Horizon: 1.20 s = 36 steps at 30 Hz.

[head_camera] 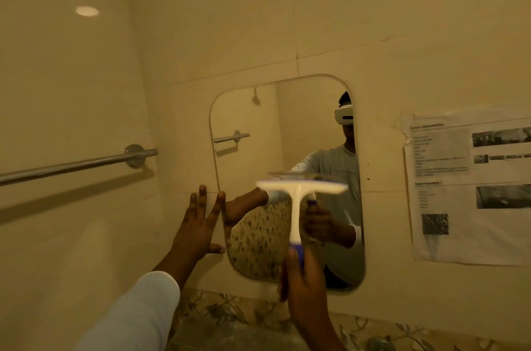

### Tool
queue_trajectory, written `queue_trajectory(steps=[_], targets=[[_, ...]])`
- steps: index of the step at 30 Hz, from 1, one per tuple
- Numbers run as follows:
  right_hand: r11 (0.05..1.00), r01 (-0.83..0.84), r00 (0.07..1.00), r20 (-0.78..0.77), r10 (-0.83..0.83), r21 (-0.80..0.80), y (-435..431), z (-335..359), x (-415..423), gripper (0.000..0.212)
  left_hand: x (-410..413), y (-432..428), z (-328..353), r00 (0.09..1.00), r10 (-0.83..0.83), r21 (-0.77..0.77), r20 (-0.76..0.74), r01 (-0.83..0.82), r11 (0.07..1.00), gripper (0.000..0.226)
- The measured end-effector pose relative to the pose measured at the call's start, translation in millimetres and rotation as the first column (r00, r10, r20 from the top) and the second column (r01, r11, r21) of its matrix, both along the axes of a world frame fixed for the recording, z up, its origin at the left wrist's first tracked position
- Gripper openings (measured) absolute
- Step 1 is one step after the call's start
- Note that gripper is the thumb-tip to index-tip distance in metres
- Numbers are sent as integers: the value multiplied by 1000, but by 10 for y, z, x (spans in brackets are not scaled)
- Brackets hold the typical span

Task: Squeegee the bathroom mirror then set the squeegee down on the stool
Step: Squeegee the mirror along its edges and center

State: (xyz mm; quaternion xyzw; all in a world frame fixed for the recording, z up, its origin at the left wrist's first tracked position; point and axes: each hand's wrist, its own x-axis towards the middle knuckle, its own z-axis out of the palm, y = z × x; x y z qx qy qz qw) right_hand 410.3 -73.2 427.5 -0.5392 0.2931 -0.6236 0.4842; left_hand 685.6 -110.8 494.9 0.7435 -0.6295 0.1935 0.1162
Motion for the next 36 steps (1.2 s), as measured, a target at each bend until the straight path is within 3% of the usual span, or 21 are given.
queue_trajectory(steps=[2,4,8,11,19,25,31,36], targets=[[987,18,998,-49,-26,-157,-219,581,185,21,13,-12,-6,999,26,-5,37,-26,1000,156],[961,32,999,9,-31,-274,-395,1104,379,20,30,-28,-10,998,31,-26,48,-29,999,156],[932,25,1000,24,-17,-360,-627,1768,642,19,21,-47,-26,998,55,-48,22,-54,997,157],[922,48,999,42,-34,-385,-770,1869,735,17,14,-70,-32,997,65,-64,28,-63,996,158],[916,133,991,52,-123,-377,-843,1610,709,15,34,-96,-77,999,43,-84,8,-42,996,158],[950,71,997,3,-74,-305,-694,795,739,8,78,-96,-120,1000,-14,-99,-5,14,995,154],[983,97,995,35,-93,-156,-504,182,736,17,86,-135,-106,999,22,-86,23,-20,996,153],[995,85,996,4,-85,-44,-400,-155,645,9,64,-149,-88,996,89,-45,5,-89,995,155]])
